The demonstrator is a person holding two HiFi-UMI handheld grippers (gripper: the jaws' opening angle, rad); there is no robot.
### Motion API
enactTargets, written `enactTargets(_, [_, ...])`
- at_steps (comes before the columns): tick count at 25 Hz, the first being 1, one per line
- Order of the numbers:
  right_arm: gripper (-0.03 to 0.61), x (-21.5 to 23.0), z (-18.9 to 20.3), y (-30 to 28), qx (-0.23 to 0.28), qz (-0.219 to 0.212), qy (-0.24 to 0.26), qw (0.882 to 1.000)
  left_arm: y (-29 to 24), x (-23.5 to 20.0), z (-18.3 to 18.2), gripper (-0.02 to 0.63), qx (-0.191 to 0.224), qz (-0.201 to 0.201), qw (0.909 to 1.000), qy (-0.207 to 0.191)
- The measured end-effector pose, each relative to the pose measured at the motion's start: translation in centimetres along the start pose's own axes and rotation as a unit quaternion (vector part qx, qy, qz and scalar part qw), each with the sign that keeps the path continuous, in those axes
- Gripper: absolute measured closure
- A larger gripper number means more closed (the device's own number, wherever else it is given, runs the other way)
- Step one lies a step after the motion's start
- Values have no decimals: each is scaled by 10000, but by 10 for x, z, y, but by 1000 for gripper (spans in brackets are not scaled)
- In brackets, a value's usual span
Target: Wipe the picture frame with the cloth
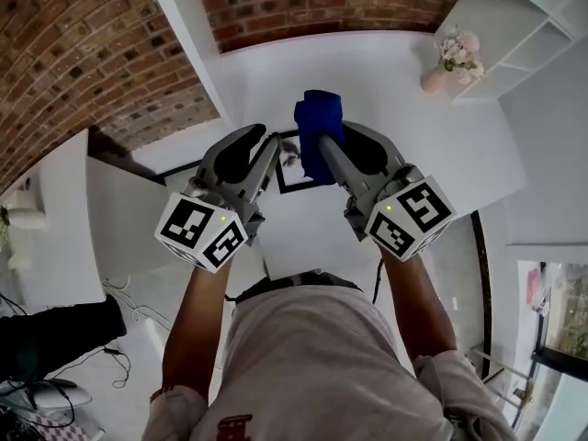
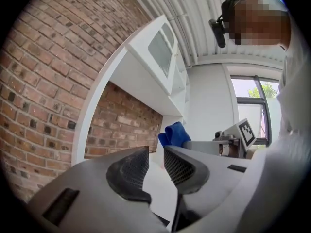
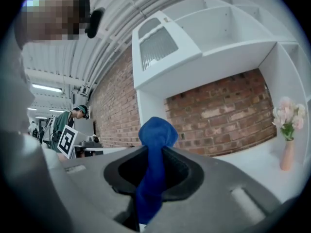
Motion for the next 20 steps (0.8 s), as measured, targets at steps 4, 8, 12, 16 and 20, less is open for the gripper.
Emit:
enactTargets(4, [502,-10,-13,14,490,-111,161,9986,13,16,-20,550,380,-13,9991,-210])
enactTargets(8, [502,-21,-21,24,897,-262,336,9951,21,25,-29,573,546,-73,9977,-385])
enactTargets(12, [502,-31,-23,30,1170,-394,427,9914,27,27,-32,601,638,-193,9965,-511])
enactTargets(16, [502,-37,-21,31,1265,-442,518,9896,30,31,-34,614,789,-223,9949,-583])
enactTargets(20, [503,-39,-20,31,1293,-459,577,9889,32,38,-37,614,918,-178,9930,-718])
Point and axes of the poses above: the fingertips, and each gripper's own axes: y backward along the fingers, x to its right, z out of its underside, the point moved 3 cm from there along y, backward along the fingers, and after that the axes turned 9 degrees about -x, right-handed, at the moved point
